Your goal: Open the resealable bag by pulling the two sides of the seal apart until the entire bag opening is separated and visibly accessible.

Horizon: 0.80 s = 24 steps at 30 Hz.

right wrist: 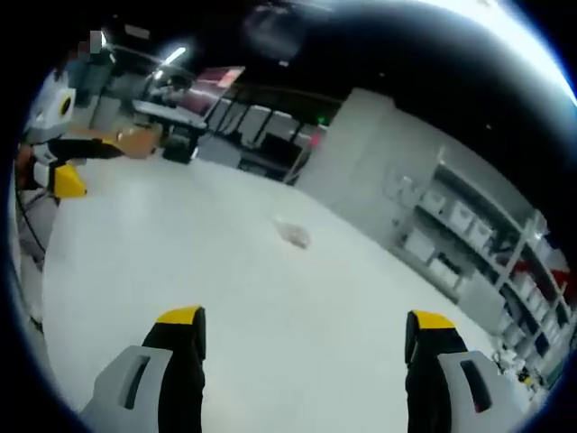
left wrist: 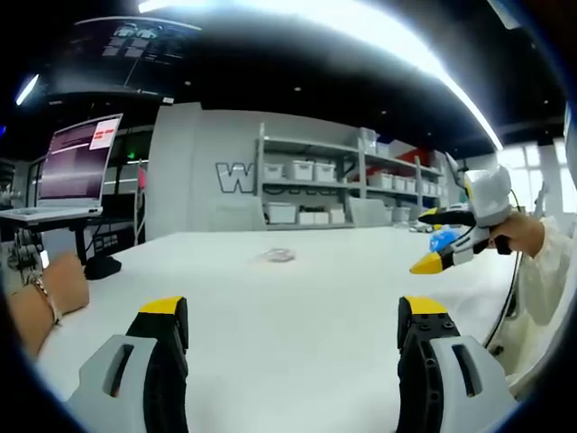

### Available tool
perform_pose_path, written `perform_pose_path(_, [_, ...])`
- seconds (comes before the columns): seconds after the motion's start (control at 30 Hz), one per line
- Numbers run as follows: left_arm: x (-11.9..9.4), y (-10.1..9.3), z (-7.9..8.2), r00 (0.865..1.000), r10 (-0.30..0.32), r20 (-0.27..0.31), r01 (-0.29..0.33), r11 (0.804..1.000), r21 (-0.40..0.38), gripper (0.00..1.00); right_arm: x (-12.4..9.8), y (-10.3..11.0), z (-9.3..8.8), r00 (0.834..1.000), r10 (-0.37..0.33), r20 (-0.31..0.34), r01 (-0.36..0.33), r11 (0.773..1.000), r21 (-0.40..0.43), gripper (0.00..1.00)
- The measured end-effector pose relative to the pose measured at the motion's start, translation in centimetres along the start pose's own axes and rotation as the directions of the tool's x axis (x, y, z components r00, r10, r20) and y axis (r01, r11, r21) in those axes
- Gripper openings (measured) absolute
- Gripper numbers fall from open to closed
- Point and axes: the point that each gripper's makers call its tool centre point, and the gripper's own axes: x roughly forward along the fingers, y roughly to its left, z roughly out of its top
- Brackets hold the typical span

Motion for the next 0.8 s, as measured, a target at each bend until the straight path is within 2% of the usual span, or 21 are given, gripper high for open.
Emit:
perform_pose_path(0.3, [0.0,0.2,-0.1,1.0,0.005,-0.002,-0.005,1.0,0.001,0.95,0.7,0.0,1.0,0.999,0.041,0.001,-0.041,0.997,-0.068,0.93])
perform_pose_path(0.53, [0.0,0.2,0.0,1.0,0.008,0.002,-0.008,1.0,-0.002,0.95,1.4,0.6,1.2,0.995,0.099,0.0,-0.099,0.994,-0.056,0.93])
perform_pose_path(0.8, [-0.1,0.4,0.0,1.0,0.01,0.003,-0.01,1.0,0.001,0.95,2.0,0.4,1.2,0.995,0.097,-0.016,-0.098,0.992,-0.078,0.92])
